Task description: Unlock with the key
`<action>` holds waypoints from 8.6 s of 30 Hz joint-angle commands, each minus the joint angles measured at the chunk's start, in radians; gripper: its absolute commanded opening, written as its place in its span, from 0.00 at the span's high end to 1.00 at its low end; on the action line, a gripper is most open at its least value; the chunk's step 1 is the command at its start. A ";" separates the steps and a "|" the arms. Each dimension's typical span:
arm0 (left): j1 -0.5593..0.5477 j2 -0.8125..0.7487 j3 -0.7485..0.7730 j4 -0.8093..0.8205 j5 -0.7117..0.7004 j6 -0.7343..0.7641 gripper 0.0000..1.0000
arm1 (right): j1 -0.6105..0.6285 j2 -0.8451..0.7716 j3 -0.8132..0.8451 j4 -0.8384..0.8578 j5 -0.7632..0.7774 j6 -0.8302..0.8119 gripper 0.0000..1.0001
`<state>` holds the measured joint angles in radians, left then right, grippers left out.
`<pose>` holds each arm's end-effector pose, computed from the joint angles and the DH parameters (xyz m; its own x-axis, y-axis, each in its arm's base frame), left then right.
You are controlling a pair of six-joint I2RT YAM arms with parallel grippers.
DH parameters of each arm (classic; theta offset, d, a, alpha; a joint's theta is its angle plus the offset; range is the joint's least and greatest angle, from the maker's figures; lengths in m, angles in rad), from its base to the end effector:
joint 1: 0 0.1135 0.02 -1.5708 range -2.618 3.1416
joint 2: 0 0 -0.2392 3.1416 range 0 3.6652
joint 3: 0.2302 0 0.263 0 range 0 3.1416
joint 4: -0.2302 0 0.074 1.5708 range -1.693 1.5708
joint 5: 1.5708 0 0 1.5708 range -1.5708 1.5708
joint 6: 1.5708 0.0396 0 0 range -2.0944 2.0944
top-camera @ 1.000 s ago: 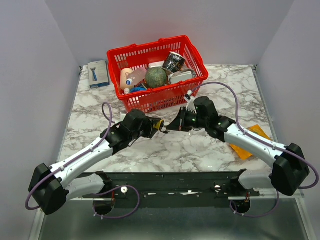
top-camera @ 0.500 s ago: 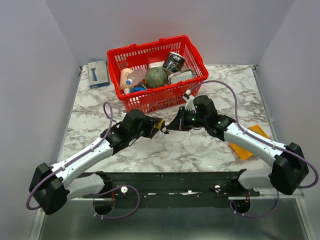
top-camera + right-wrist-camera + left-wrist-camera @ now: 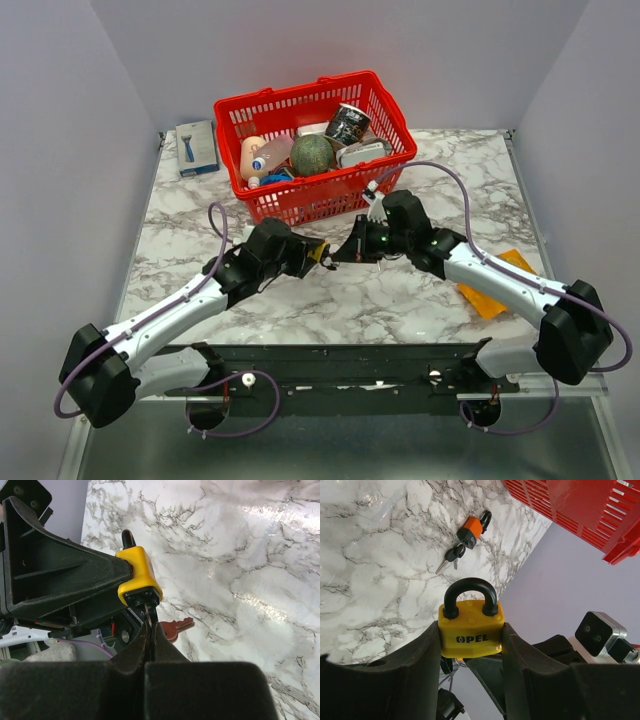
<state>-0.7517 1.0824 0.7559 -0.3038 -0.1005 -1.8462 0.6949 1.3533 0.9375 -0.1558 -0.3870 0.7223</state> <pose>0.1935 -0.1754 0.2326 -0.4798 -0.8622 0.1628 -0.5830 0.1746 -0.7935 0.2362 0.2163 0.2387 -0.8650 0.0760 -0.4960 -0.3531 0.6102 0.7092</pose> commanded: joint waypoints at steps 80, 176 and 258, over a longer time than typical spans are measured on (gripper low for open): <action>-0.071 0.197 0.415 0.204 0.403 0.709 1.00 | -0.261 -0.538 -0.033 -0.212 0.263 0.037 0.17; -0.339 0.442 0.924 -0.537 -0.378 1.466 1.00 | -0.204 -0.195 0.267 -0.390 -0.041 0.031 0.76; 0.052 1.117 1.000 -0.357 -0.056 1.038 1.00 | -0.449 -0.689 0.127 -0.642 0.376 0.101 0.08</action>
<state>-0.7845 2.1239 1.6588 -0.7109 -0.0929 -0.7719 0.2527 0.6548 1.0672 -0.7616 -0.0418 0.8383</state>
